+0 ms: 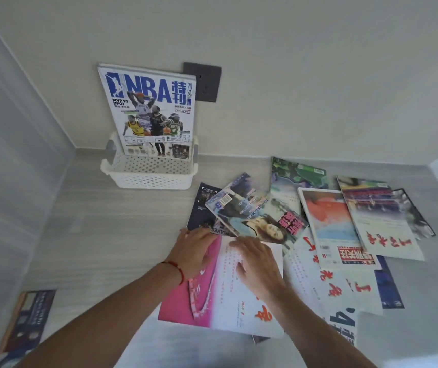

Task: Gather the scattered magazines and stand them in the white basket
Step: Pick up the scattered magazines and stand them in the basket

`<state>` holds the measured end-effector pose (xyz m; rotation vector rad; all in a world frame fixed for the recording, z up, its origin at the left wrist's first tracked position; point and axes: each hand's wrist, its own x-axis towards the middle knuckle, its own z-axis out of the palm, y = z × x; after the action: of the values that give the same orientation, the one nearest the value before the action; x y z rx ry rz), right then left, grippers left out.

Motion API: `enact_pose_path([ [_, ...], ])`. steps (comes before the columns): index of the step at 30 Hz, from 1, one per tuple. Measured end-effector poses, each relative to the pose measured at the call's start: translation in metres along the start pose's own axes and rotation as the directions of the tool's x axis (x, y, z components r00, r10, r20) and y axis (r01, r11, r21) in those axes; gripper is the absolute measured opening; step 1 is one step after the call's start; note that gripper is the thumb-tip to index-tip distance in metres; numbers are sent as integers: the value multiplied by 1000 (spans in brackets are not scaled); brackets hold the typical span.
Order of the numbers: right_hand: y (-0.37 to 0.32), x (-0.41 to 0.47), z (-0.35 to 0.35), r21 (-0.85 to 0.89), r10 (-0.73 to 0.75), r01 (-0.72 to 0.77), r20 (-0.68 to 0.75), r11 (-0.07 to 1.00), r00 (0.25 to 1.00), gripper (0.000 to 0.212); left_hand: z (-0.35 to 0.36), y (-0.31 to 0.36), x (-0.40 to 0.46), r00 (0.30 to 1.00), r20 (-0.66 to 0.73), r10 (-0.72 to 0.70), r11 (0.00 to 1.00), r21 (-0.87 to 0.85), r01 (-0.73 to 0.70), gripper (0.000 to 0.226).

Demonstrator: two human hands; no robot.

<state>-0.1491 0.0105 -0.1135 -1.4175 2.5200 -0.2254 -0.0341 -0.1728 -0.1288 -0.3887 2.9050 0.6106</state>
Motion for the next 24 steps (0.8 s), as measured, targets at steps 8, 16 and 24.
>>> enact_pose_path([
  [8,6,-32,6,-89,33,-33,0,996,999,53,-11,27,14,994,80,-75,996,-34,78,36],
  [16,8,-32,5,41,229,-226,-138,973,964,82,-46,5,-5,963,126,-237,794,-547,266,2],
  [24,-21,21,-50,896,594,-389,197,213,780,55,-87,-37,-43,797,87,-597,236,-931,278,17],
])
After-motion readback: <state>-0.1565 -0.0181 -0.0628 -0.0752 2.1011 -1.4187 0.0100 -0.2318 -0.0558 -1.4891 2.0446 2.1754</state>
